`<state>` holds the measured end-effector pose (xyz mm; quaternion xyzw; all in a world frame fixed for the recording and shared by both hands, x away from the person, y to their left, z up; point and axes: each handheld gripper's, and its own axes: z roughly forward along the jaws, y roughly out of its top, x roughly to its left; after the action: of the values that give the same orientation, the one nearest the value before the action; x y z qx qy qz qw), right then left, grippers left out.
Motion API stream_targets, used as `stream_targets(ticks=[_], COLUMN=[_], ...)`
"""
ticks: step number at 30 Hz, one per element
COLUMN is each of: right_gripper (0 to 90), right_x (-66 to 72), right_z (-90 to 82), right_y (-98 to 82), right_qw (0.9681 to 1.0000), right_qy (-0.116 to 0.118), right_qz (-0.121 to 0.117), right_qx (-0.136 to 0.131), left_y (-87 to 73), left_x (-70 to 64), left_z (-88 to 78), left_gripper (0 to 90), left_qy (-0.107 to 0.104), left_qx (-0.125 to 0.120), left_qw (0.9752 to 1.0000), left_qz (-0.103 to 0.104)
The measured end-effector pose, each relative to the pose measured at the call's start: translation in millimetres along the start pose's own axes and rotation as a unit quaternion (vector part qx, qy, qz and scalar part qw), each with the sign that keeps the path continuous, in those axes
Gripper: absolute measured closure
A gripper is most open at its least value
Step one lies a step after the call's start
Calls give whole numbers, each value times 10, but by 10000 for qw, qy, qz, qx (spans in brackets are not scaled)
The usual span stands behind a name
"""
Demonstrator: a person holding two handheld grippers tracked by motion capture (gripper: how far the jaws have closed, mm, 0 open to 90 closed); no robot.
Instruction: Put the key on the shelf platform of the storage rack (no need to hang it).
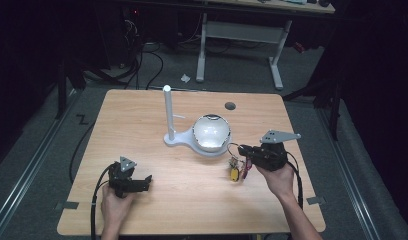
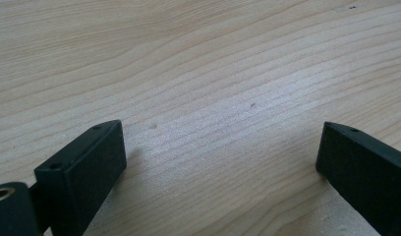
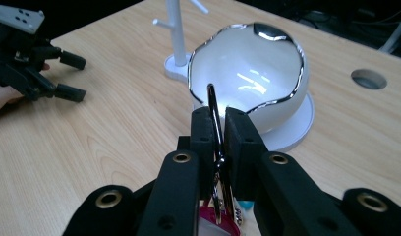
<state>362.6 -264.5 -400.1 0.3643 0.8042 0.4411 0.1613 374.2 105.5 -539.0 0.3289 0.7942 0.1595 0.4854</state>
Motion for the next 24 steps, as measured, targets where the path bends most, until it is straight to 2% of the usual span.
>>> stream_targets(ticks=[10, 24], right_gripper=[833, 833], right_x=[-28, -24], right_z=[-116, -107], right_y=[230, 573], right_qw=[9998, 9992], right_qy=[74, 247], right_qz=[-117, -253], right_qx=[-121, -171], left_y=[0, 0], left_x=[0, 1], left_z=[0, 0], left_gripper=[50, 50], left_qy=[0, -3], left_qx=[0, 2], left_qw=[10000, 10000], left_qz=[0, 5])
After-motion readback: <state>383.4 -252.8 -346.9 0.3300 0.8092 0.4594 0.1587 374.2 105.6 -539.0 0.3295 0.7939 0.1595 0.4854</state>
